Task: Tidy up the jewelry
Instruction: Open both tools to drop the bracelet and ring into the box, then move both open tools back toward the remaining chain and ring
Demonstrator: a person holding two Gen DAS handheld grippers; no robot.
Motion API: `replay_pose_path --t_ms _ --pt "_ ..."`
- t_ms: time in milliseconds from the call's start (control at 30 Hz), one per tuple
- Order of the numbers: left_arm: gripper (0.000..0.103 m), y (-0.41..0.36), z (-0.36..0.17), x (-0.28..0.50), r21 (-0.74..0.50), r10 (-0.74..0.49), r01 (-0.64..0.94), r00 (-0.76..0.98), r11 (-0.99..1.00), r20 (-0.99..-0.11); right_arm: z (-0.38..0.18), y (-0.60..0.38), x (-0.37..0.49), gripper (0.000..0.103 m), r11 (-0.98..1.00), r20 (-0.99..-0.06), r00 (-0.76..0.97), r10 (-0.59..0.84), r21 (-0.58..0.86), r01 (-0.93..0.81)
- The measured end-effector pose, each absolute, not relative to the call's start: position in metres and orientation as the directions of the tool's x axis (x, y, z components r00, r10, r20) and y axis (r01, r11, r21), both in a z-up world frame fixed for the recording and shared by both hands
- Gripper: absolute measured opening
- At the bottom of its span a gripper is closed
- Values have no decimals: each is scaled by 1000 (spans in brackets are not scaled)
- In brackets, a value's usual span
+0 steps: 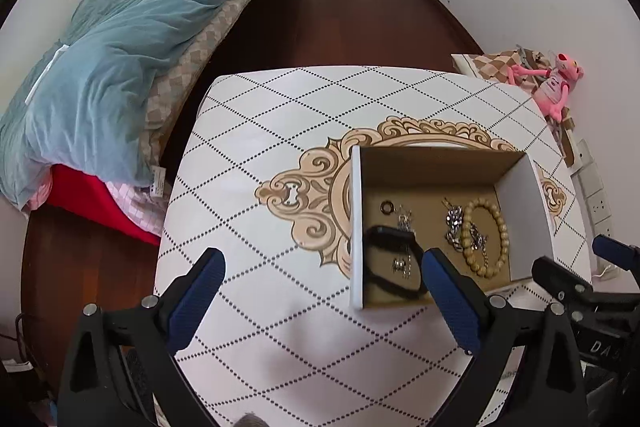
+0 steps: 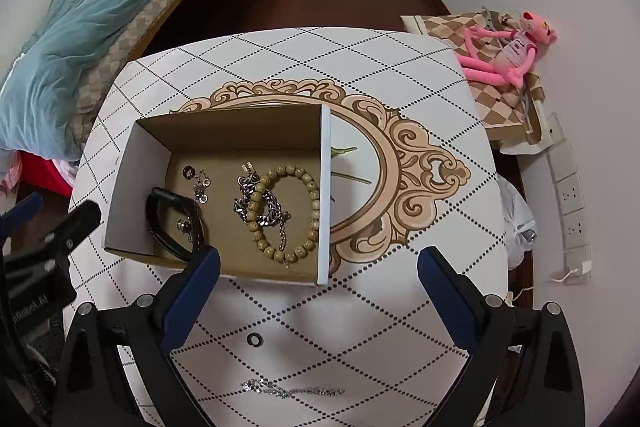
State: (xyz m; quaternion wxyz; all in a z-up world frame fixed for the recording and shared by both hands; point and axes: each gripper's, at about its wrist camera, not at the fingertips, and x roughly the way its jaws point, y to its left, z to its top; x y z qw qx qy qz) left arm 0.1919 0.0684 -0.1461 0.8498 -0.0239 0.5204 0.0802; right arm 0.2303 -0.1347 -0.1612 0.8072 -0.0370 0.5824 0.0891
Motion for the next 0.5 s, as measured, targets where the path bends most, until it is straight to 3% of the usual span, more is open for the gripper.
replay_pose_path --t_ms 500 --pt "100 60 -105 159 33 120 -174 518 984 -847 -109 -149 194 100 985 -904 412 114 49 -165"
